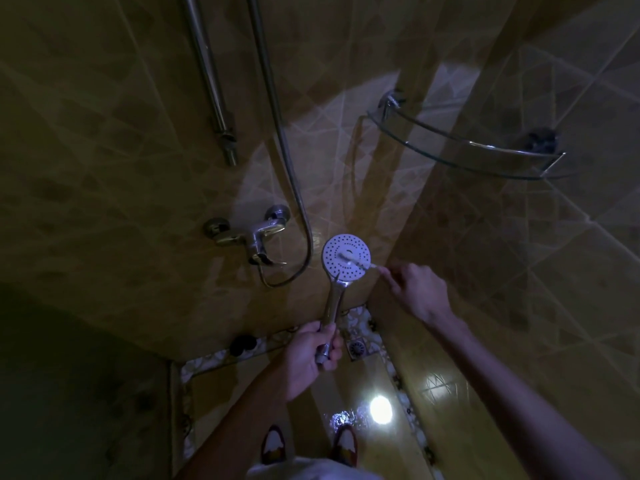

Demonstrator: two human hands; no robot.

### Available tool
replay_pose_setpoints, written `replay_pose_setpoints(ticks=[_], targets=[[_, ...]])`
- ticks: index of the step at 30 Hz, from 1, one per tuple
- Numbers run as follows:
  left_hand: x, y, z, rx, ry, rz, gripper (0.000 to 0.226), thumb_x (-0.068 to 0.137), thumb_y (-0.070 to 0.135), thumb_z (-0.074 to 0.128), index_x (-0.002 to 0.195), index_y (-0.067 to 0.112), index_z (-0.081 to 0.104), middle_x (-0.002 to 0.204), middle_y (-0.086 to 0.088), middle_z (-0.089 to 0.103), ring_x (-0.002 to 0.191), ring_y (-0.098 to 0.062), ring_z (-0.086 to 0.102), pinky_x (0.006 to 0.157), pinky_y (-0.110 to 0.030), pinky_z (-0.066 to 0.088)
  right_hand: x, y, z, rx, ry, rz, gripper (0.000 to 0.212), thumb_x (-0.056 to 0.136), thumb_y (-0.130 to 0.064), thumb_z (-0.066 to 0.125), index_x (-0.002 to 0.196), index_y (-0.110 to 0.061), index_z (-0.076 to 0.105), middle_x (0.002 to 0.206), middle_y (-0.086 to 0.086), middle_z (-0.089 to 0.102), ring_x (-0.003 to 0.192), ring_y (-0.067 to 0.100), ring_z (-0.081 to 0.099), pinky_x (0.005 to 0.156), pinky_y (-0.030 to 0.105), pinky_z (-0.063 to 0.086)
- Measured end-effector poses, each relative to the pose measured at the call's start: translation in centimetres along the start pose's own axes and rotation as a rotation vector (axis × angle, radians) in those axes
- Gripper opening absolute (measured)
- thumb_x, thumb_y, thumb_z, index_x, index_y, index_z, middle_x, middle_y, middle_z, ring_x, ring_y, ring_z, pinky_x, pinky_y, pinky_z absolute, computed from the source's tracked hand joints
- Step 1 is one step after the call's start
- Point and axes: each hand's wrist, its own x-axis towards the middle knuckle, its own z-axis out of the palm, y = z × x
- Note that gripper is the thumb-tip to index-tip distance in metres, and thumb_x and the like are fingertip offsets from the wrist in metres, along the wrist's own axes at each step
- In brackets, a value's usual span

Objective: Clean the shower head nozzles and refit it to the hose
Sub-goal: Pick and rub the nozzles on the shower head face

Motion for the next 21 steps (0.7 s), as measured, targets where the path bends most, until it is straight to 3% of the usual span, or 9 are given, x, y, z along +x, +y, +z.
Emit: replay_pose_setpoints(ticks=[3,10,16,21], targets=[[0.2,0.0,0.0,-0.009,-0.012,0.001,0.014,0.094,0.009,0.045,0.108,0.007,0.042,0.067,-0.005,0.048,0.05,-0.012,0.046,0.04,-0.019,0.029,1.9,0.6,-1.2,0.064,0.027,0.114,0.04,0.096,-0.056,0.037,0.107,-0.03,0.066,0.098,0.007,0.072,0.095,0.03,0.066,0.07,0.038,0.052],[0.1,0.4,-0.3,-0.035,-0.024,0.017,0.017,0.093,0.01,0.044,0.109,0.009,0.041,0.071,-0.006,0.047,0.052,-0.012,0.046,0.044,-0.02,0.029,-1.2,-1.0,1.4,-0.021,-0.119,-0.087,0.041,0.097,-0.056,0.03,0.1,-0.028,0.06,0.089,0.004,0.071,0.086,0.026,0.068,0.061,0.031,0.045],[0.1,0.1,-0.4,-0.056,-0.04,0.021,0.017,0.094,0.014,0.045,0.11,0.01,0.04,0.071,-0.006,0.047,0.052,-0.012,0.044,0.042,-0.02,0.029,2.4,0.5,0.0,0.064,-0.032,0.081,0.042,0.099,-0.053,0.033,0.105,-0.025,0.063,0.096,0.009,0.071,0.093,0.031,0.066,0.066,0.036,0.048],[0.5,0.3,-0.2,-0.072,-0.014,0.04,0.021,0.097,0.03,0.042,0.107,0.012,0.04,0.068,-0.004,0.046,0.051,-0.01,0.043,0.042,-0.019,0.026,-0.4,-0.8,2.0,0.02,-0.132,-0.022,0.039,0.099,-0.053,0.031,0.099,-0.026,0.058,0.089,0.006,0.07,0.086,0.029,0.067,0.061,0.032,0.045]])
